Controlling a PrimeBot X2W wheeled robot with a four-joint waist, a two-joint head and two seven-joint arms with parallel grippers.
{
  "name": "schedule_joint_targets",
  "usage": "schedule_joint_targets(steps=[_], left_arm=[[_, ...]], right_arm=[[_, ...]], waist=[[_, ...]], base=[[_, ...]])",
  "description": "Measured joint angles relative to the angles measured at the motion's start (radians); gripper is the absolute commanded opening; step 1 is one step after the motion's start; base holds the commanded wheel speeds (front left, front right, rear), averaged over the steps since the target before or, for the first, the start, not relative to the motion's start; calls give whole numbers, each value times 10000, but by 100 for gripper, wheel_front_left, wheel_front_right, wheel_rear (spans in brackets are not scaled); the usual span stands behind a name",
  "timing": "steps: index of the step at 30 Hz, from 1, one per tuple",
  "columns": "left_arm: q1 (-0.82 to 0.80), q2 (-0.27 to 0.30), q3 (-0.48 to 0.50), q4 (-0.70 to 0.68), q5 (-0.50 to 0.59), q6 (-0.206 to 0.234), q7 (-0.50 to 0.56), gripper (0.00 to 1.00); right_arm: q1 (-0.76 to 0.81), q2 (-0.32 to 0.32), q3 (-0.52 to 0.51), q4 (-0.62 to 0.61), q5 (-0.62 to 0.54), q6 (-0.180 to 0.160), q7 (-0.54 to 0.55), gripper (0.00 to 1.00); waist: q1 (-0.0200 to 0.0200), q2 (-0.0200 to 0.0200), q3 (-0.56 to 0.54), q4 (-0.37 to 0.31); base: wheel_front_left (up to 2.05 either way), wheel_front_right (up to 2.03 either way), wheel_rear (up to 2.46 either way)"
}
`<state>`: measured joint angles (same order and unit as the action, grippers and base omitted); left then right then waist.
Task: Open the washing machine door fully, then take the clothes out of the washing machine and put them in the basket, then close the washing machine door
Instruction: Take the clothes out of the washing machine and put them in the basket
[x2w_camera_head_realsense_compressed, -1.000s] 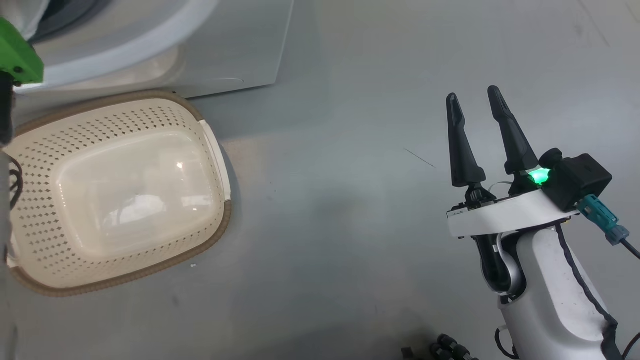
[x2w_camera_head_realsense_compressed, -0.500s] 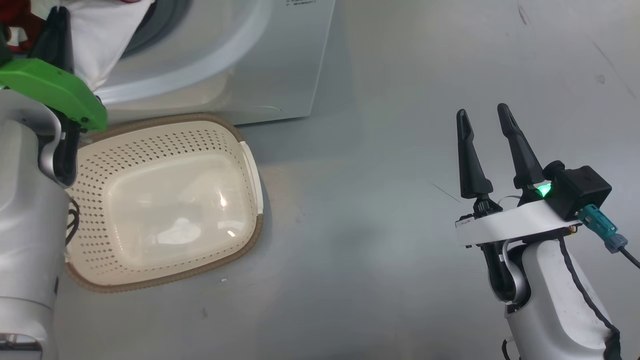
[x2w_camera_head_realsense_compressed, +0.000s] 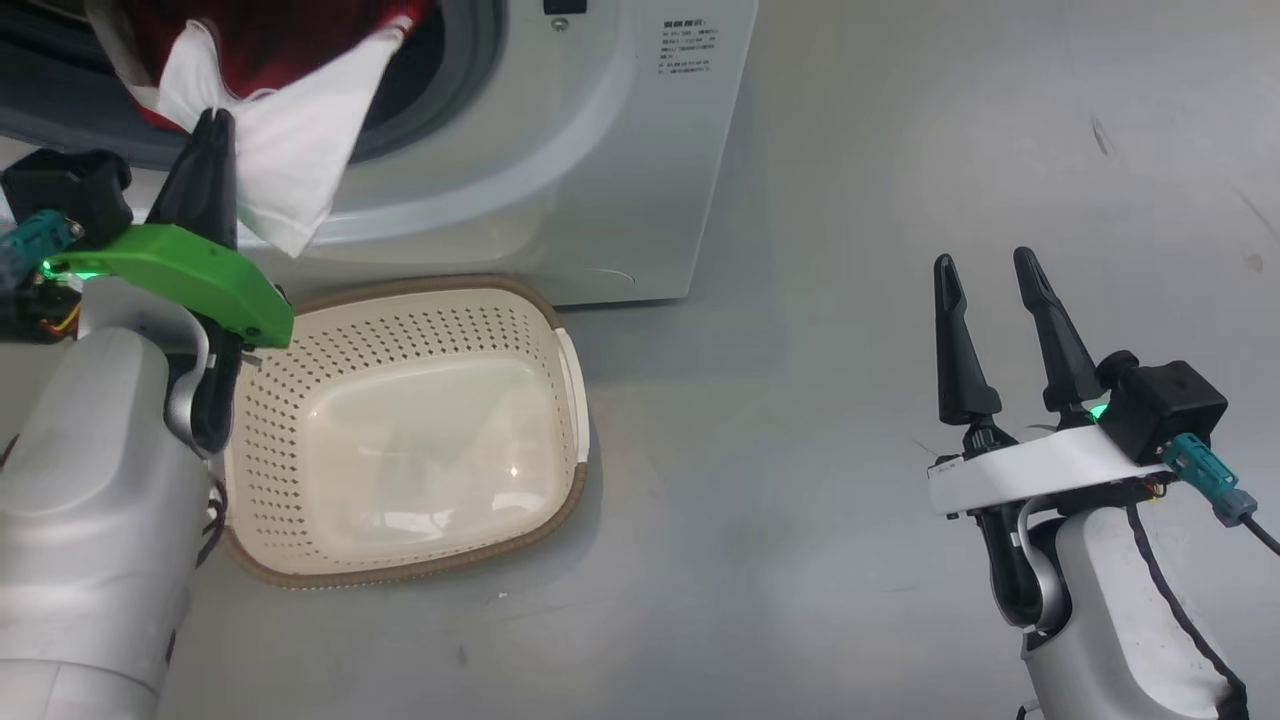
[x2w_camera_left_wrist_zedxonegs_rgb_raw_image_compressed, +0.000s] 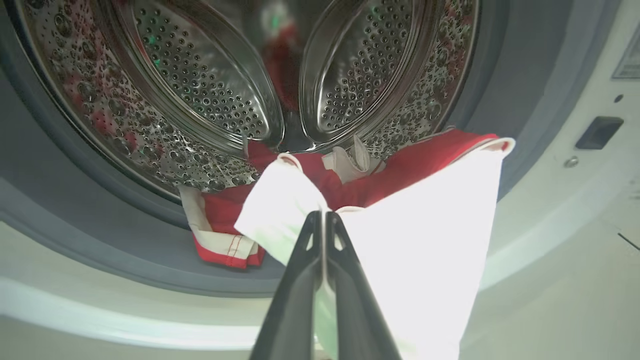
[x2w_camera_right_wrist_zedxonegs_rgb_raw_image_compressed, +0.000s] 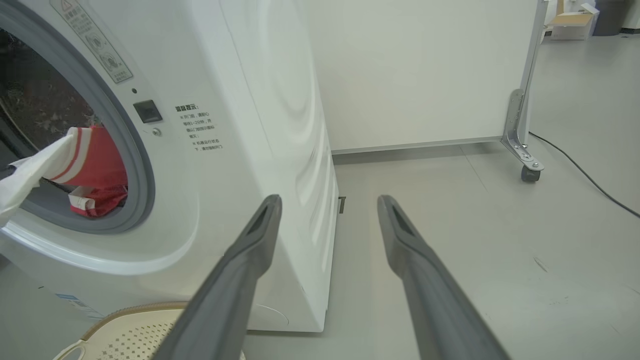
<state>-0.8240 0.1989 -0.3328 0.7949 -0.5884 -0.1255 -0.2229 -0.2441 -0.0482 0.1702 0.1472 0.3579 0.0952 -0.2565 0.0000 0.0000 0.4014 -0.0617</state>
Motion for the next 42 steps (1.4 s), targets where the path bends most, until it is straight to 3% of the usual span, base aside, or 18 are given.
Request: schedule_joint_targets(steps=[20, 32, 42], left_arm=[[1586, 393, -146, -1950, -146, 0, -263, 0], [2081, 481, 1097, -4811, 44, 0, -293, 0], [2687, 485, 1480, -6125, 268, 0, -295, 0]], right_arm=[[723, 2, -159, 230, 6, 111, 0, 100], [913, 4, -167, 251, 15, 180, 0, 100], [956, 4, -123, 253, 15, 198, 0, 100]], waist=[[-1, -1, -1533, 807], [-1, 0, -1857, 909], [-1, 0, -1983, 875]], base=[[0, 0, 0], [0, 0, 0], [0, 0, 0]])
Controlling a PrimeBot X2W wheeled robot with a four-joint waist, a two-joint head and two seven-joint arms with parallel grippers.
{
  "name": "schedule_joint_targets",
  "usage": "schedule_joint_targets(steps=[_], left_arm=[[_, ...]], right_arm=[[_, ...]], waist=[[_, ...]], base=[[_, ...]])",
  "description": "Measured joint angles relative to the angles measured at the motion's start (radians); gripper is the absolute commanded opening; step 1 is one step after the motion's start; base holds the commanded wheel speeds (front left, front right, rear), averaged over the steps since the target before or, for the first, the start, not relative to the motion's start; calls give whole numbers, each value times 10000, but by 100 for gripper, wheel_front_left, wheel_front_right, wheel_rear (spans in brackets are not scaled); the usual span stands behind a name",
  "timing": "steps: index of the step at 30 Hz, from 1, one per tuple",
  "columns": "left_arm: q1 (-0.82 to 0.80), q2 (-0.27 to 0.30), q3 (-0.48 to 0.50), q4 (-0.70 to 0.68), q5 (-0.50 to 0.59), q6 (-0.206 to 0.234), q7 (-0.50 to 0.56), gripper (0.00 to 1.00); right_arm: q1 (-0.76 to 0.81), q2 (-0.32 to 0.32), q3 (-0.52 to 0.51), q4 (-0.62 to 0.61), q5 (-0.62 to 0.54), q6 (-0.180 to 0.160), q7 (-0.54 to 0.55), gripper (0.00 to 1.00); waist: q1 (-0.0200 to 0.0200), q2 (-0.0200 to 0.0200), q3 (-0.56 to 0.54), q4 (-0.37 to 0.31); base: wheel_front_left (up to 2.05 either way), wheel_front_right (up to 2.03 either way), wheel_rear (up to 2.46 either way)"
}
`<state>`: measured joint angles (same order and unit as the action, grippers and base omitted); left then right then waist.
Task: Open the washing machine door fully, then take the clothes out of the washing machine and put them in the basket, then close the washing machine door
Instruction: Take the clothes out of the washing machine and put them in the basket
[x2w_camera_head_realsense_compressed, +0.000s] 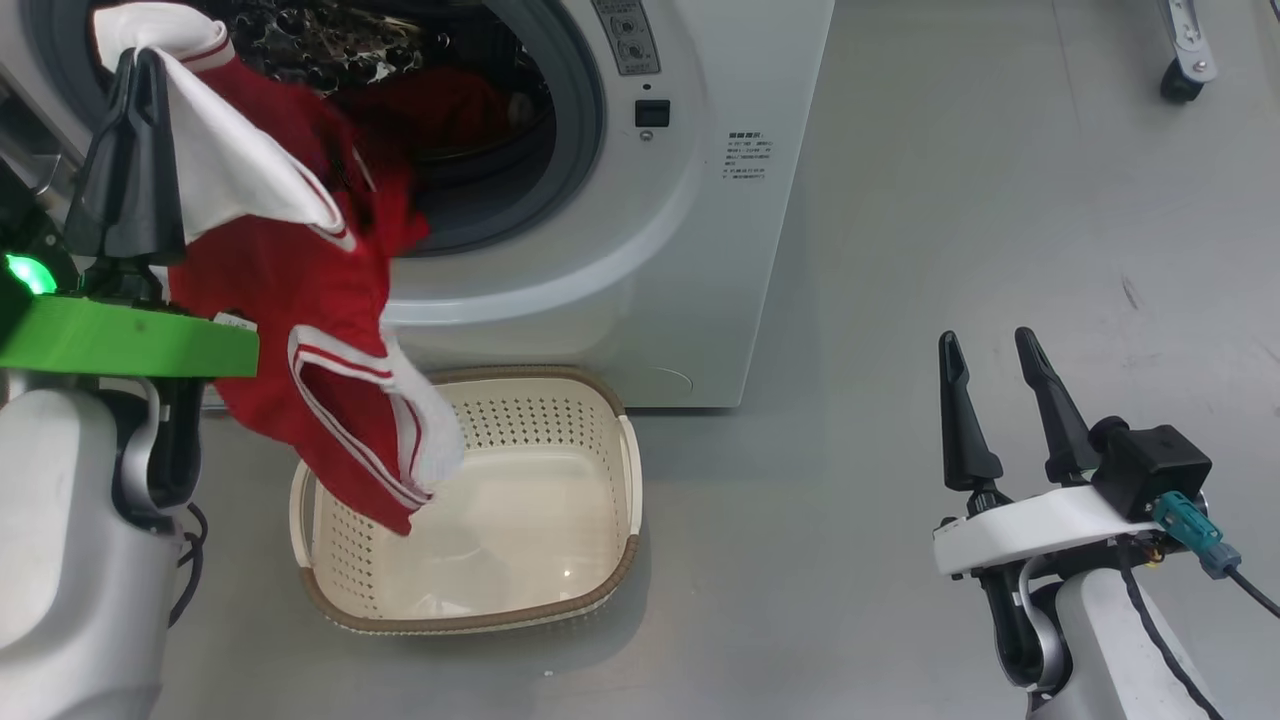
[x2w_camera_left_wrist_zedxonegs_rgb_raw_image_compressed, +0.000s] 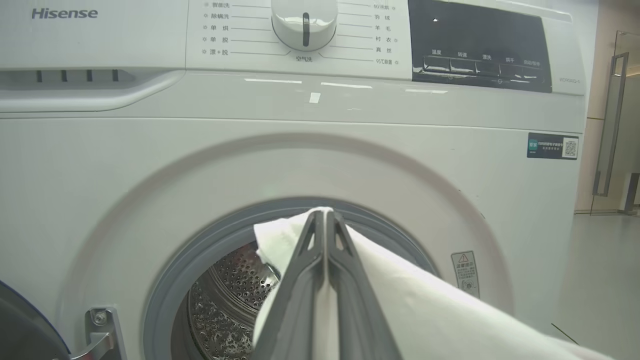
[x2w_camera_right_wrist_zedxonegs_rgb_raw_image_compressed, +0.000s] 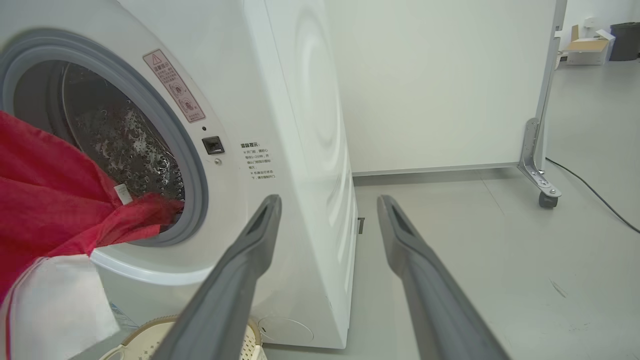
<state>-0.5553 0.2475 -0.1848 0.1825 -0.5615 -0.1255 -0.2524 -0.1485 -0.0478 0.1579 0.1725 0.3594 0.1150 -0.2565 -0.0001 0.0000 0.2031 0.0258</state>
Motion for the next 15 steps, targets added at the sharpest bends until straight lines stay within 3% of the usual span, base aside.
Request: schedule_joint_targets(steps=[15], left_arm=[[273, 59, 288, -1615, 382, 0, -42, 0]], right_arm=[[145, 0, 59, 12, 6, 15, 0, 100]], waist=[[0, 0, 3, -95]], base=[[0, 0, 0]])
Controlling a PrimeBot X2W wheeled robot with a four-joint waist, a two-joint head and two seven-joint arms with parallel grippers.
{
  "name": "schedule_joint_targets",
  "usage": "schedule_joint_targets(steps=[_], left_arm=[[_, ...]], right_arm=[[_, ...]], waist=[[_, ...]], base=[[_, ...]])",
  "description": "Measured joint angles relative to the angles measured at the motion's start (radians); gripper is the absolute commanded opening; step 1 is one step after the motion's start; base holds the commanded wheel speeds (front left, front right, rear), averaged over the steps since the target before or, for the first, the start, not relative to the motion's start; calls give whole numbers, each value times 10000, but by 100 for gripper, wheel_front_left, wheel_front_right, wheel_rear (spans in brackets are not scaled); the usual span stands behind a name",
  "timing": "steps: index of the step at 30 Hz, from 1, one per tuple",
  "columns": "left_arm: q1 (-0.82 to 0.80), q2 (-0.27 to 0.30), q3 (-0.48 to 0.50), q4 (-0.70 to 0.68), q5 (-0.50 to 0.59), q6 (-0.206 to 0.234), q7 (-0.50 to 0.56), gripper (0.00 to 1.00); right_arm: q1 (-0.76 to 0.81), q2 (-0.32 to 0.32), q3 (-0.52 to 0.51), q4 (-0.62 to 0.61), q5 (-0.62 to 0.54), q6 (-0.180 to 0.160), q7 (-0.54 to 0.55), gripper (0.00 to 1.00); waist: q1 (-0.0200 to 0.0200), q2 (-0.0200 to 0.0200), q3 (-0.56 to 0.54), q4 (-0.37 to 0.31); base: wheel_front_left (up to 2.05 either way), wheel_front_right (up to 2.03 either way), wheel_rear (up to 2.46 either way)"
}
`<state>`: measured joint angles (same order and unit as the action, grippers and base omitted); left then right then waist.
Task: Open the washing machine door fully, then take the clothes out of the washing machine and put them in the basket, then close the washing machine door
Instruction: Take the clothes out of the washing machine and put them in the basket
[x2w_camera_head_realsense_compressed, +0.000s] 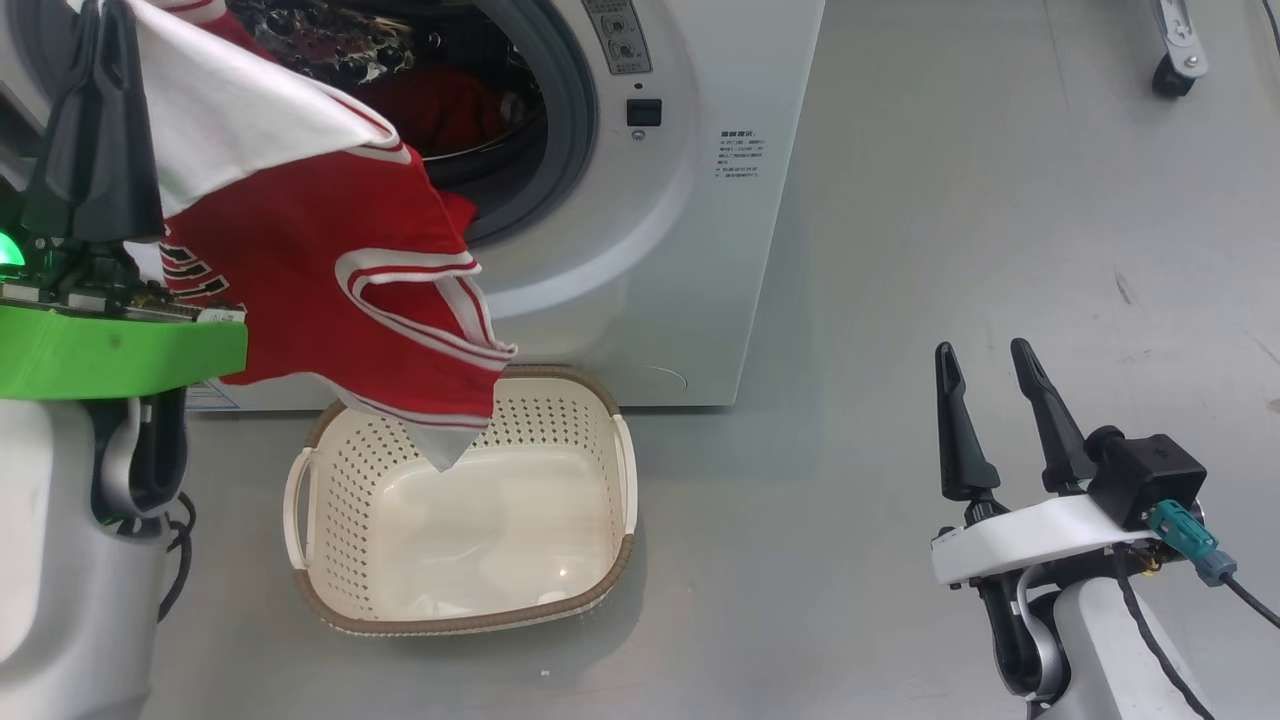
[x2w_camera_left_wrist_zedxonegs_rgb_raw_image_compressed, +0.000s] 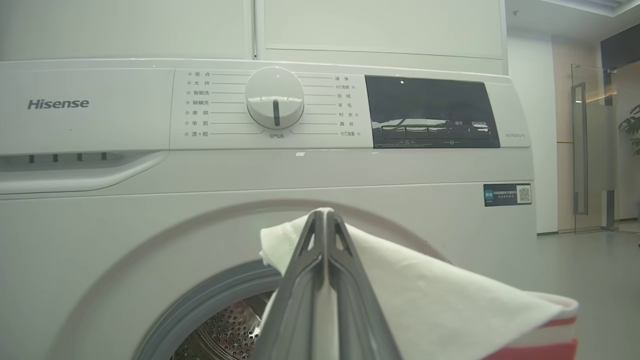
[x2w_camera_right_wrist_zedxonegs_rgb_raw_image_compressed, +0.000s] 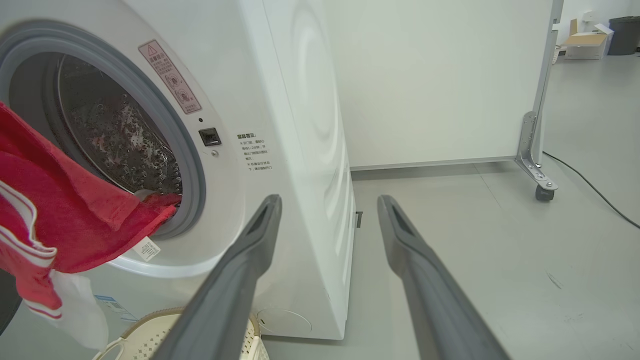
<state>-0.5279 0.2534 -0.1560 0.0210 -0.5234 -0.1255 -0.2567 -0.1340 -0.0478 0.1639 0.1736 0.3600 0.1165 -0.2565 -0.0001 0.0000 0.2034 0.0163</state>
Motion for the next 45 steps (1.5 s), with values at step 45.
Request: schedule_joint_targets(steps=[45], left_arm=[[1190, 422, -1149, 614, -36, 0, 713, 0]], right_arm=[[-412, 2, 63, -389, -21, 54, 0, 100]], waist=[[0, 0, 1641, -245]], base=[[0, 0, 0]])
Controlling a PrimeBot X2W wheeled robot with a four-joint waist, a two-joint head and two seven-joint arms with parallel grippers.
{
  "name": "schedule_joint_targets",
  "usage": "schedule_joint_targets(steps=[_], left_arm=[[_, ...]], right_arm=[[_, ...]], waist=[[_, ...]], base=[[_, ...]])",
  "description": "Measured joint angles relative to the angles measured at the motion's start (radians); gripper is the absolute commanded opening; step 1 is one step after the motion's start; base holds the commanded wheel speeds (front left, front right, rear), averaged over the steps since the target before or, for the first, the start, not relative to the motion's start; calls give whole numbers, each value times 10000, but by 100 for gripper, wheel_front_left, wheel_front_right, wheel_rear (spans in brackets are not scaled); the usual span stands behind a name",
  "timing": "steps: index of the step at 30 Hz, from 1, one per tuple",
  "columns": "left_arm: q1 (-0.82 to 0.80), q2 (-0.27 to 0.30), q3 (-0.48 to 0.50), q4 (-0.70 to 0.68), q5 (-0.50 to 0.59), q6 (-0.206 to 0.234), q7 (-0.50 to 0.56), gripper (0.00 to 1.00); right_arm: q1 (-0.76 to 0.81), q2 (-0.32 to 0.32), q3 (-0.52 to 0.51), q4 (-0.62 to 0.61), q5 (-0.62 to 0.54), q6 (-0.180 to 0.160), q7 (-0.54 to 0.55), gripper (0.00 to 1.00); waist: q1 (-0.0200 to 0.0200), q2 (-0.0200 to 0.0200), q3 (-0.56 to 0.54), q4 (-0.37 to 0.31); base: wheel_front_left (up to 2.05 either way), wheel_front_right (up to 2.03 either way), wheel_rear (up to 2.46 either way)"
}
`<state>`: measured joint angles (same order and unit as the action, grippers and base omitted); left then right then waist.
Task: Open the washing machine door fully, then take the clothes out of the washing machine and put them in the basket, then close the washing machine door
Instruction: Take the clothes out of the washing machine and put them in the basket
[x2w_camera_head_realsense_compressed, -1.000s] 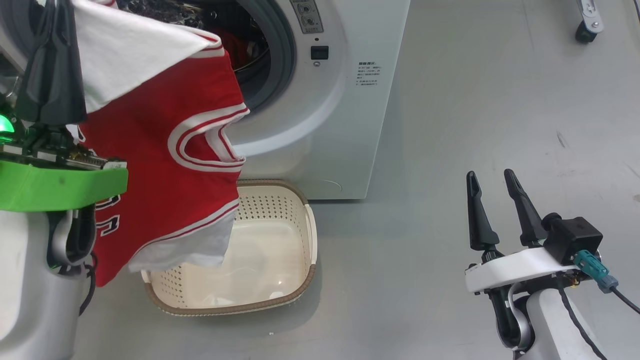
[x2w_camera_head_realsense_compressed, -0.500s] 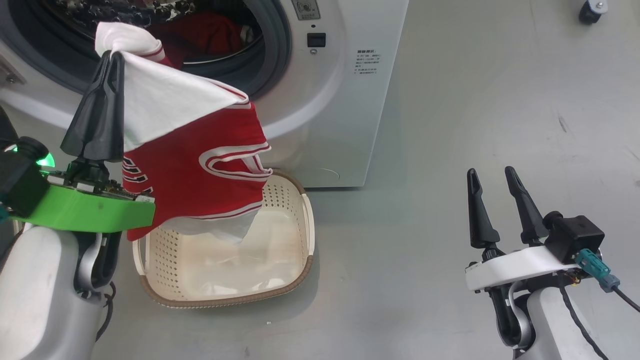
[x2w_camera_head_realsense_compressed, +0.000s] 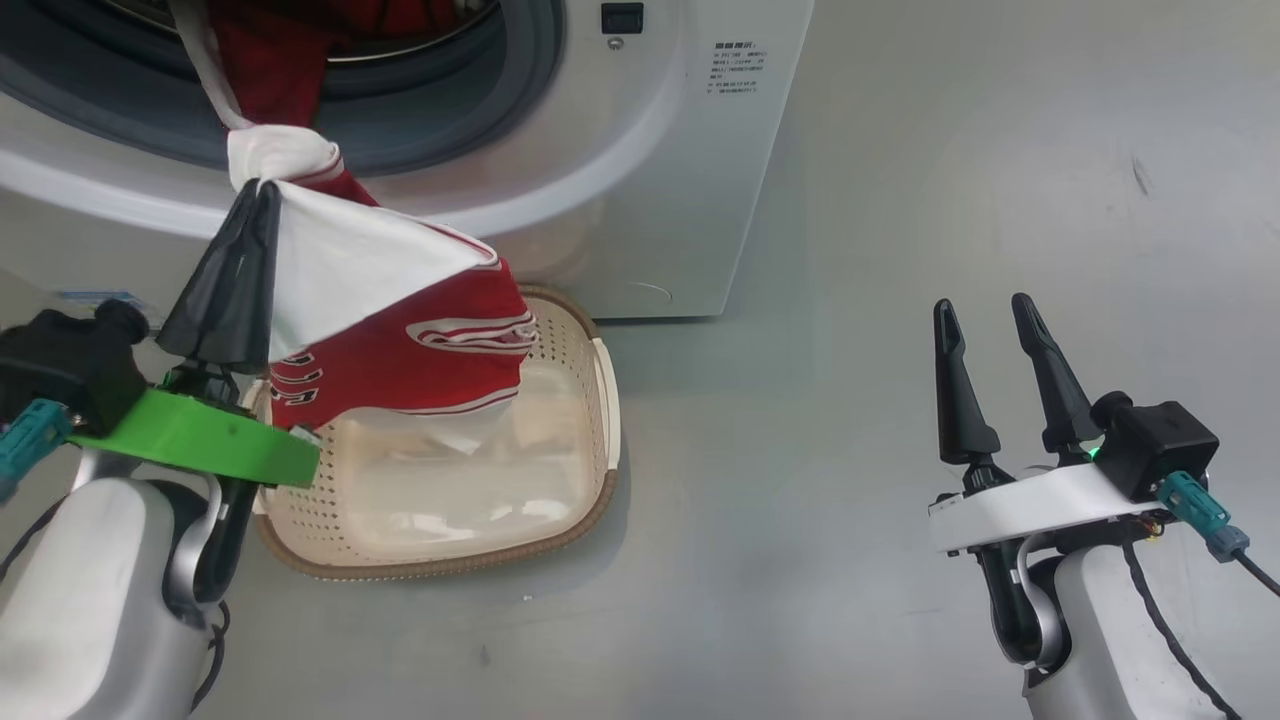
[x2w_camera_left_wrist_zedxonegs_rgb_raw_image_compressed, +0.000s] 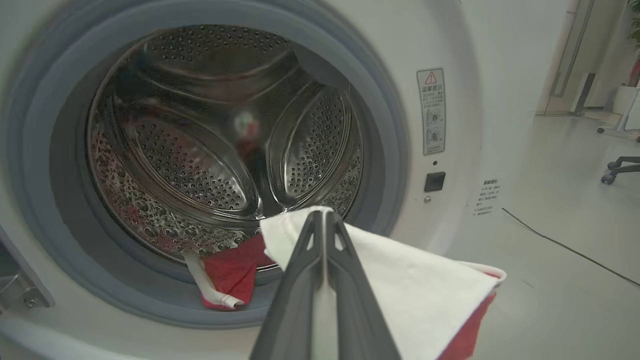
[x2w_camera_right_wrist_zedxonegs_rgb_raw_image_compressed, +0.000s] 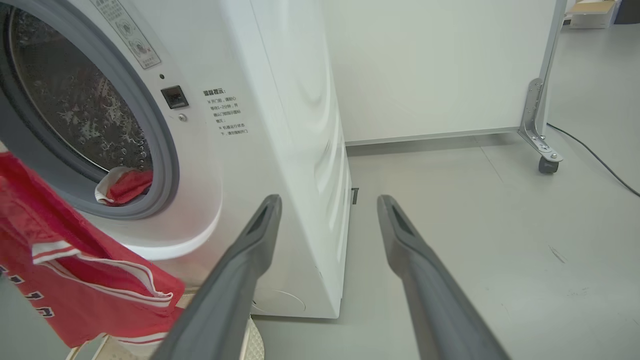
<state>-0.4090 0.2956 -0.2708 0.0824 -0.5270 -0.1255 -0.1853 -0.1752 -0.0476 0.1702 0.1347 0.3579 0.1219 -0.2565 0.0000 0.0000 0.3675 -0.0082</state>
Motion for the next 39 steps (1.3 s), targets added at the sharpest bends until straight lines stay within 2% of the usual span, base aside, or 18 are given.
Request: schedule_joint_targets(steps=[17, 39], left_arm=[[-30, 322, -642, 2036, -8, -2, 395, 0], [-1205, 535, -895, 5231, -8, -2, 888, 0]], right_arm=[[-462, -2, 86, -215, -98, -2, 0, 100], [-872, 0, 324, -589, 100, -117, 0, 100]], waist=[[0, 0, 1266, -495], [0, 0, 2651, -1915]], base=[[0, 0, 0], [0, 0, 0]])
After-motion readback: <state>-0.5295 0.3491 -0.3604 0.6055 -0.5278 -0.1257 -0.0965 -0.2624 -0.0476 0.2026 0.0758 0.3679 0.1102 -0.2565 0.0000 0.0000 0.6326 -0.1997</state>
